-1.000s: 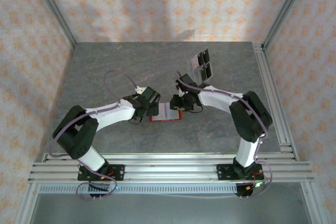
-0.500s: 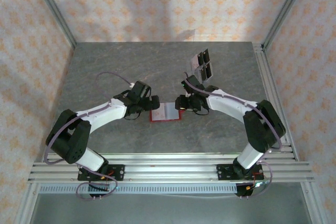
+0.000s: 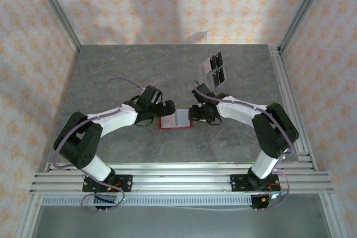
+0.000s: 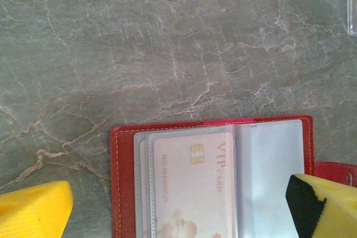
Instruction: Put the credit cards into the card holder
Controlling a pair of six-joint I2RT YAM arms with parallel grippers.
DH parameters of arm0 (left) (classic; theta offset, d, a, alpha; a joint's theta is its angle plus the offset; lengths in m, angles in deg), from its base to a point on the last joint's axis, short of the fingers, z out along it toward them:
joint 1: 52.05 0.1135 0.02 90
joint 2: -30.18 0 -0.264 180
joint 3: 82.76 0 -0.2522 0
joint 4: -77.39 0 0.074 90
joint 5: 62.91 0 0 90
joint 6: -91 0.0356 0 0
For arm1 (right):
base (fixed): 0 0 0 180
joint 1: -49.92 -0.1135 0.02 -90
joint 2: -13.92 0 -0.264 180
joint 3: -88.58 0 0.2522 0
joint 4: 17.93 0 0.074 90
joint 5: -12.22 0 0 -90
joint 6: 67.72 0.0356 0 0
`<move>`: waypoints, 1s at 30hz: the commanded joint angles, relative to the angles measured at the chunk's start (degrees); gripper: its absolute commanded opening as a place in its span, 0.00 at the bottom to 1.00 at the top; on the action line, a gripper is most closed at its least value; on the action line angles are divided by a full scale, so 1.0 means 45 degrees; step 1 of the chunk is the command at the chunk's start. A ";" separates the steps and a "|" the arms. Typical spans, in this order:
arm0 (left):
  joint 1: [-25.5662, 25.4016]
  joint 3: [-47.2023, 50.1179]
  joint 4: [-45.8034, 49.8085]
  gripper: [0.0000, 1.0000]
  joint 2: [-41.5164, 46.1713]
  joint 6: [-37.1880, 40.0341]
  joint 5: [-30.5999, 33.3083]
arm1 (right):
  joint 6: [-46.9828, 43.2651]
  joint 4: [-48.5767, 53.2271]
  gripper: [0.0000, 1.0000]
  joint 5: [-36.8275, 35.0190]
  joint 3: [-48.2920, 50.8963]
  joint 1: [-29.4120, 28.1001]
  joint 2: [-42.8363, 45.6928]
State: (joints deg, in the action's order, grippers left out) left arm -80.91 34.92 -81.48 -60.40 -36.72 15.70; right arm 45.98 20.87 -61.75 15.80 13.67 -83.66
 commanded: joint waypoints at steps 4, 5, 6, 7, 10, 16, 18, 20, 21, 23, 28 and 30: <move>0.0027 0.0107 -0.0656 1.00 -0.0635 -0.0191 -0.0177 | -0.0159 -0.0167 0.50 -0.0418 0.0187 0.0038 -0.0395; 0.0001 0.0077 -0.0710 1.00 -0.0749 -0.0193 -0.0187 | -0.0154 -0.0191 0.49 -0.0418 0.0205 0.0027 -0.0414; -0.0021 0.0033 -0.0698 1.00 -0.0820 -0.0193 -0.0164 | -0.0125 -0.0210 0.48 -0.0400 0.0225 0.0030 -0.0427; -0.0030 -0.0006 -0.0715 1.00 -0.0938 -0.0179 -0.0145 | -0.0113 -0.0240 0.48 -0.0382 0.0255 0.0029 -0.0444; -0.0095 -0.0108 -0.0816 1.00 -0.1163 -0.0174 -0.0163 | -0.0053 -0.0305 0.45 -0.0307 0.0323 0.0029 -0.0503; -0.0412 -0.0472 -0.0910 1.00 -0.1399 -0.0118 -0.0275 | -0.0019 -0.0405 0.35 -0.0154 0.0310 0.0030 -0.0733; -0.0571 -0.0617 -0.0897 1.00 -0.1444 -0.0062 -0.0260 | -0.0027 -0.0427 0.32 -0.0145 0.0315 0.0028 -0.0792; -0.0730 -0.0715 -0.0868 1.00 -0.1500 -0.0052 -0.0236 | 0.0003 -0.0436 0.29 -0.0107 0.0321 0.0026 -0.0800; -0.0773 -0.0746 -0.0871 1.00 -0.1510 -0.0056 -0.0221 | 0.0006 -0.0442 0.29 -0.0103 0.0330 0.0029 -0.0820; -0.0858 -0.0736 -0.0873 1.00 -0.1530 -0.0065 -0.0201 | -0.0009 -0.0456 0.27 -0.0096 0.0343 0.0039 -0.0835; -0.0910 -0.0436 -0.1094 1.00 -0.1092 -0.0220 -0.0162 | -0.0001 -0.0481 0.25 -0.0046 0.0399 0.0033 -0.0835; -0.0949 -0.0321 -0.1197 1.00 -0.0767 -0.0365 -0.0124 | -0.0004 -0.0505 0.23 -0.0044 0.0421 0.0028 -0.0840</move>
State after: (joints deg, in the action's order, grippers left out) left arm -84.72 32.91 -85.02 -66.57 -37.00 15.43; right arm 46.00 20.08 -62.60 16.76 13.97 -86.13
